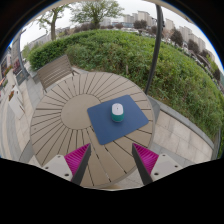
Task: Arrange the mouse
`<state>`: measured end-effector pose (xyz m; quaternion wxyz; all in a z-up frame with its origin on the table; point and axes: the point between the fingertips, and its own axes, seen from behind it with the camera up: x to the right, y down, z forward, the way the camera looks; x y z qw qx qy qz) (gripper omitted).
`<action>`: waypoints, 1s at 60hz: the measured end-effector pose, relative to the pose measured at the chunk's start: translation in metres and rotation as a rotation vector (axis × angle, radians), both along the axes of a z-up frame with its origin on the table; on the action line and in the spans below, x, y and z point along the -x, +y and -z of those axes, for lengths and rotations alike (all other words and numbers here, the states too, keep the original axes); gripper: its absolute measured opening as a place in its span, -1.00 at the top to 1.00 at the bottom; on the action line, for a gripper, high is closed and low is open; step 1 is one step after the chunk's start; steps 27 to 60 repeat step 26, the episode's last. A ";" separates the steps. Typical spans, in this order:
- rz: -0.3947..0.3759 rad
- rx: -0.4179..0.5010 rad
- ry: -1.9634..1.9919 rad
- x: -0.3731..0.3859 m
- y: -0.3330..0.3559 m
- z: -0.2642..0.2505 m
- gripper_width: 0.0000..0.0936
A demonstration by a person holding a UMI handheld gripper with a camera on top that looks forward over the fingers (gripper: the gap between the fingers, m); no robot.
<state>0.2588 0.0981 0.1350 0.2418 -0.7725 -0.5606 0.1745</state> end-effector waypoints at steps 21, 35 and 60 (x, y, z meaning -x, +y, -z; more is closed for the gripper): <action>-0.020 -0.018 0.016 0.003 -0.010 -0.009 -0.79; -0.023 -0.005 0.014 0.005 -0.015 -0.005 -0.79; -0.023 -0.005 0.014 0.005 -0.015 -0.005 -0.79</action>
